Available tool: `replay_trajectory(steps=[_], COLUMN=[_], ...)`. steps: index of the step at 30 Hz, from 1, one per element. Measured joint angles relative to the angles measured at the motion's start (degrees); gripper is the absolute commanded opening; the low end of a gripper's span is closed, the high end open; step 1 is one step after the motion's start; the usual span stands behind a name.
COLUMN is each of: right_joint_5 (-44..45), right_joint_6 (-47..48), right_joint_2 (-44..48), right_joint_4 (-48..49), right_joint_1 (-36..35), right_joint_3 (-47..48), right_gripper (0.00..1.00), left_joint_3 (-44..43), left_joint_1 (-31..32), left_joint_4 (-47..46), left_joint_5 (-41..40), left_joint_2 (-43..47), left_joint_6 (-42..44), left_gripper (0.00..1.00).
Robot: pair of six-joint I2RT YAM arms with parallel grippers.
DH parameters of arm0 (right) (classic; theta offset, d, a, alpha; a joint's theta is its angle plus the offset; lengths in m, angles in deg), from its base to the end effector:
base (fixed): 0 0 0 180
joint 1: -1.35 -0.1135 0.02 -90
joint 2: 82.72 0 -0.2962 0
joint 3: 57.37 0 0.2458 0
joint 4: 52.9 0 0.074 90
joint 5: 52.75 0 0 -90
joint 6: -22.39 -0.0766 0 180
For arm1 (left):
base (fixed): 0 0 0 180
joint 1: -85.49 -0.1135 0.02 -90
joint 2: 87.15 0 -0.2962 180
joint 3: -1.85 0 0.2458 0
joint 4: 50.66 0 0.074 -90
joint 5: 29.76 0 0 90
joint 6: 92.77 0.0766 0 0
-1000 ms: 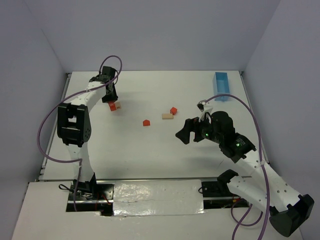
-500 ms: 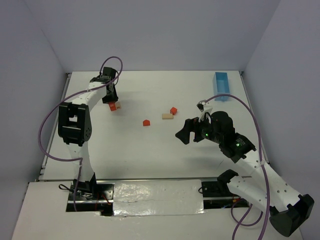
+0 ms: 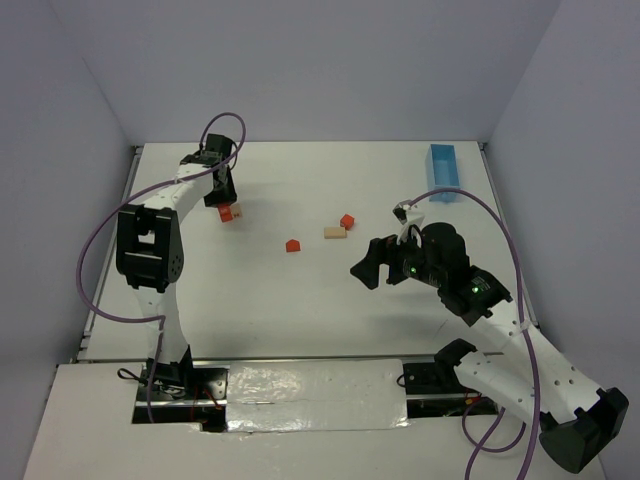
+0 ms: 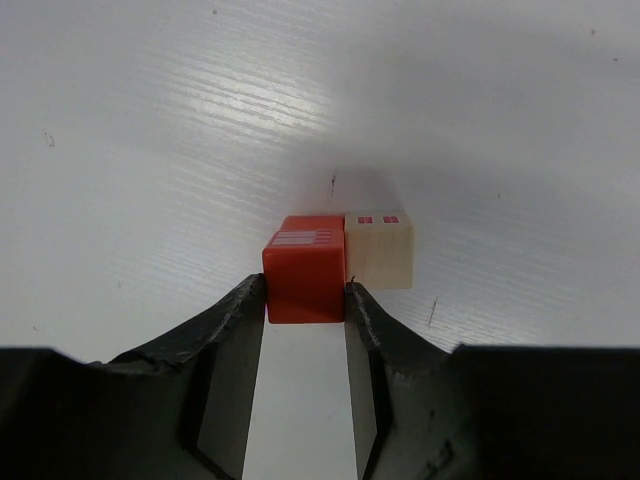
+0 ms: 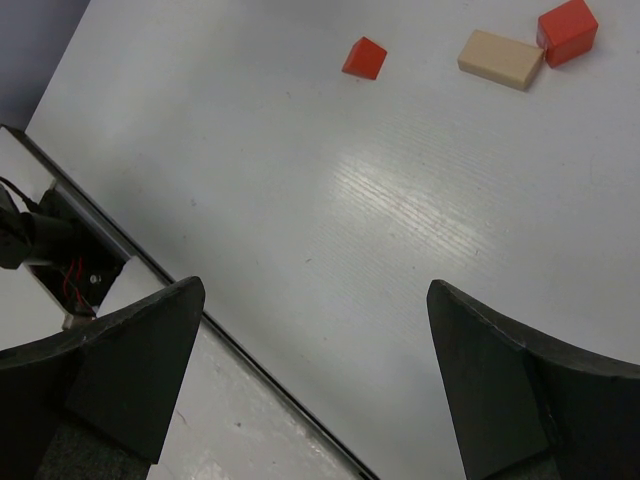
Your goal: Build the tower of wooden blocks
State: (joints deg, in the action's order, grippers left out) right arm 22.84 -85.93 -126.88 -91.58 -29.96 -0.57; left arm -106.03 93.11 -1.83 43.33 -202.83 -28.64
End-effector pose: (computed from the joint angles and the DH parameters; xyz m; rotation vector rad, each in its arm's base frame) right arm 0.1443 0.1101 0.3086 -0.4018 2.0653 0.7903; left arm 0.4717 -0.0406 0.2241 -0.5063 2.4502 0.1399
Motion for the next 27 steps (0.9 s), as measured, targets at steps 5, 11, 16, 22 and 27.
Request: replay_trajectory(steps=[5, 11, 16, 22, 27], right_joint_5=[0.0, 0.0, 0.0, 0.0, 0.0], right_joint_6=[0.0, 0.0, 0.0, 0.0, 0.0], right_joint_2=[0.0, 0.0, -0.1, -0.1, -0.1], right_joint_4=[0.0, 0.0, 0.0, 0.0, 0.0], right_joint_1=[-0.1, -0.1, -0.2, -0.3, -0.3], right_joint_3=[0.0, 0.0, 0.0, 0.0, 0.0], right_gripper=[1.0, 1.0, 1.0, 1.0, 1.0], left_joint_3=[0.0, 0.0, 0.0, 0.0, 0.0], left_joint_1=[0.0, 0.0, 0.0, 0.1, 0.1], left_joint_4=[0.0, 0.0, 0.0, 0.0, 0.0], left_joint_5=[-0.2, -0.2, -0.1, -0.1, -0.1], left_joint_2=[0.0, 0.0, 0.0, -0.1, -0.4], left_joint_6=[0.0, 0.0, 0.1, 0.1, 0.2], left_gripper=[0.5, 0.49, 0.5, 0.51, 0.54])
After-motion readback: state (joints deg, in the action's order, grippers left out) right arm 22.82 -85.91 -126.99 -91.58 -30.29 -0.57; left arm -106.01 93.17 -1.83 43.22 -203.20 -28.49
